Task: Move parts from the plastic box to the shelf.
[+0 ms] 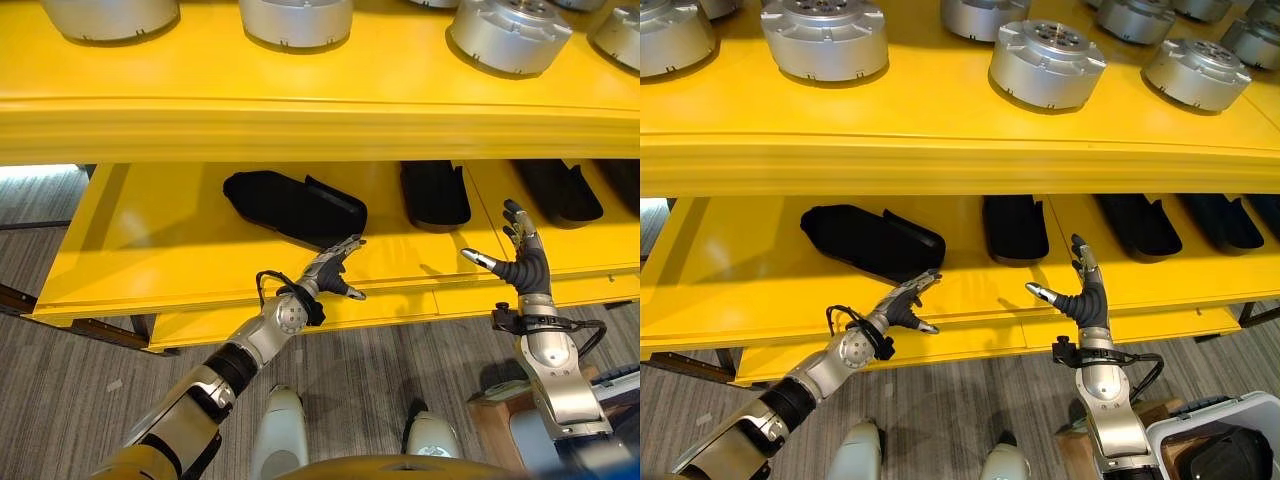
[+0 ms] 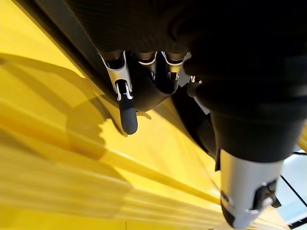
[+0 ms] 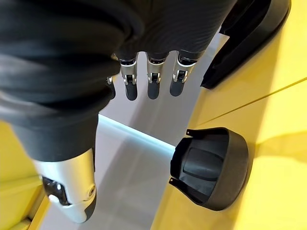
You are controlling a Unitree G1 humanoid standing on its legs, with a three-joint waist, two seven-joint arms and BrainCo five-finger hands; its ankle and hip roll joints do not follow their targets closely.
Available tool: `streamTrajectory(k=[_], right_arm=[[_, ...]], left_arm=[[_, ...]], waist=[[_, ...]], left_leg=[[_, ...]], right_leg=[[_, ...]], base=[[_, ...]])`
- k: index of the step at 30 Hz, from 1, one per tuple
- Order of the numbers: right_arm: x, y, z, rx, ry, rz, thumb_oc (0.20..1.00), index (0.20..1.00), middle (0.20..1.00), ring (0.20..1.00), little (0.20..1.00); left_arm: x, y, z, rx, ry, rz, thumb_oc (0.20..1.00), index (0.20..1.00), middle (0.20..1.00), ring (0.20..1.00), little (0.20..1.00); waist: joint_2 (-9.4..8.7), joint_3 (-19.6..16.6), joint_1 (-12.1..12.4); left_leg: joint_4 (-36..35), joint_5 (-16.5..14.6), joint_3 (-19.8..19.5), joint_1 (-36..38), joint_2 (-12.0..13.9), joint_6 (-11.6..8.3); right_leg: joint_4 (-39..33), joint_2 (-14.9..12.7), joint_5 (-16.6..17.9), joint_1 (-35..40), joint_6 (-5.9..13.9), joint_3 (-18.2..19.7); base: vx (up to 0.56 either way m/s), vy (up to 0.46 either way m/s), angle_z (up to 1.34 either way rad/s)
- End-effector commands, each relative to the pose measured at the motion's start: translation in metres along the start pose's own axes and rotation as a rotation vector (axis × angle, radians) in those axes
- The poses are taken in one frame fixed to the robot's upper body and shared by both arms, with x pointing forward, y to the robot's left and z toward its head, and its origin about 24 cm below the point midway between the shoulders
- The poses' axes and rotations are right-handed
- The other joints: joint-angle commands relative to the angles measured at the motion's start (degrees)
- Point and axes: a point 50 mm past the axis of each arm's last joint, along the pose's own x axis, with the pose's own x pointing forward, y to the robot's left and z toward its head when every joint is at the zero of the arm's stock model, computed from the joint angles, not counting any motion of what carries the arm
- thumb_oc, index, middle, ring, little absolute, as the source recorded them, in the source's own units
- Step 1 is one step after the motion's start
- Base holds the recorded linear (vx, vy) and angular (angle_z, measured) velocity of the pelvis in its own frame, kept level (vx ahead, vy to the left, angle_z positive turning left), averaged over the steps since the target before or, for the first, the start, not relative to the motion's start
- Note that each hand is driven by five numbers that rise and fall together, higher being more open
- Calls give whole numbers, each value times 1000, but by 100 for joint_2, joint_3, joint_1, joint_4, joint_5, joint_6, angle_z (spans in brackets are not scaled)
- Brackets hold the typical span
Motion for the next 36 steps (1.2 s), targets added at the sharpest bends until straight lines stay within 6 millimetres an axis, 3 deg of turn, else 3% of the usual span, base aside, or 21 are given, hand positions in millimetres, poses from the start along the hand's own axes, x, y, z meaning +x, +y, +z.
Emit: streamTrajectory(k=[1, 8, 11, 24, 34, 36], right_arm=[[6, -13, 16, 5, -90, -80, 1000, 1000, 1000, 1000, 1000], [4, -17, 16, 8, -89, -89, 1000, 1000, 1000, 1000, 1000], [2, -20, 14, 4, -80, -92, 1000, 1000, 1000, 1000, 1000], [-4, -31, 10, -2, -53, -103, 1000, 1000, 1000, 1000, 1000], [-5, -35, 10, -16, -57, -107, 1000, 1000, 1000, 1000, 1000], [-6, -39, 10, -28, -57, -124, 1000, 1000, 1000, 1000, 1000]], left_arm=[[-24, -26, -40, -6, 195, -110, 1000, 1000, 1000, 1000, 1000], [-49, -15, -65, -43, 290, -42, 1000, 1000, 1000, 1000, 1000], [-73, -8, -82, -75, 351, 1, 1000, 1000, 1000, 1000, 1000], [-126, 6, -111, -58, 483, 35, 1000, 1000, 1000, 1000, 1000], [-144, 24, -121, 17, 524, 85, 1000, 1000, 1000, 1000, 1000], [-139, 51, -107, 82, 438, 172, 1000, 1000, 1000, 1000, 1000]], waist=[[22, -152, 66], [81, -177, 128], [100, -173, 193], [174, -193, 289], [169, -156, 346], [173, -160, 379]], left_leg=[[-345, 654, -83, 39, 14, 102], [-318, 648, -79, 21, 1, 109], [-313, 643, -76, 21, -21, 118], [-257, 632, -49, -39, -72, 150], [-274, 632, -20, 22, -99, 155], [-285, 629, -26, 32, -115, 160]], right_leg=[[1019, 62, 26, -236, -163, 89], [1046, 47, 19, -255, -157, 85], [1043, 27, 31, -249, -152, 78], [1073, -30, 27, -302, -144, 93], [1081, -71, 23, -259, -130, 84], [1088, -87, 7, -248, -131, 72]], base=[[0, 0, 0], [0, 0, 0], [0, 0, 0], [0, 0, 0], [0, 0, 0], [0, 0, 0]])
